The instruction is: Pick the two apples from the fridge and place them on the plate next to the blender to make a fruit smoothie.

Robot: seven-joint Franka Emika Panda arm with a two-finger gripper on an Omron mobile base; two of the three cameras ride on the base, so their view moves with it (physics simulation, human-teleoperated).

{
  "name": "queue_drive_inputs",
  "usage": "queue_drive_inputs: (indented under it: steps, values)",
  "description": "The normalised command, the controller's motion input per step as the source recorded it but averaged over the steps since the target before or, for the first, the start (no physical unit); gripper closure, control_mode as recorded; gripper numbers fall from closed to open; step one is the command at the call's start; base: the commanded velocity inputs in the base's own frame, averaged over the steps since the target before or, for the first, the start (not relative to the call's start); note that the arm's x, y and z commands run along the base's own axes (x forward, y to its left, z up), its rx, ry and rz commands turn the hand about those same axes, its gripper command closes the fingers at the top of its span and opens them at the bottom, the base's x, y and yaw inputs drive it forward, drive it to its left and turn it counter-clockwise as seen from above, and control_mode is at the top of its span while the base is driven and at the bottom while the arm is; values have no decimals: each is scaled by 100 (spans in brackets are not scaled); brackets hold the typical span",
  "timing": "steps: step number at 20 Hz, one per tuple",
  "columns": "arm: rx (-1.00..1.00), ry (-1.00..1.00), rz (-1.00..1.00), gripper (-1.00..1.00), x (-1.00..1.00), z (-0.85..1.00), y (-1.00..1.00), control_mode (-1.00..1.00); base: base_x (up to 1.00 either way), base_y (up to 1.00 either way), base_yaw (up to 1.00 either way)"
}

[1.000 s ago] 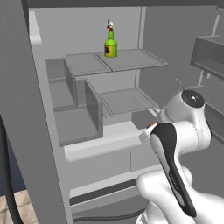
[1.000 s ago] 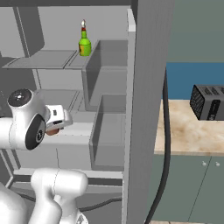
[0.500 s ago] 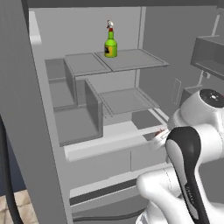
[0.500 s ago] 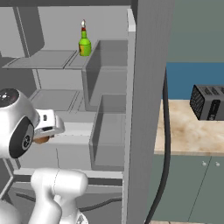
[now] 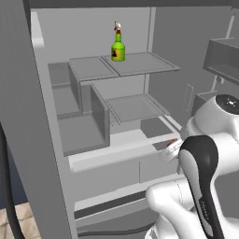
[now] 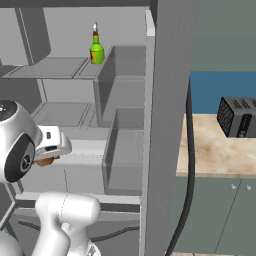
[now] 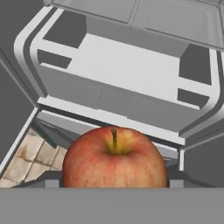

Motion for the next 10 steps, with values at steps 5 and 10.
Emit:
queue_drive_inputs:
  steps: [5, 10]
  values:
    - [0, 0, 0, 100, -7, 0, 0, 100, -50, 0, 6]
    - [0, 0, 0, 100, 0, 0, 0, 100, -54, -1, 52]
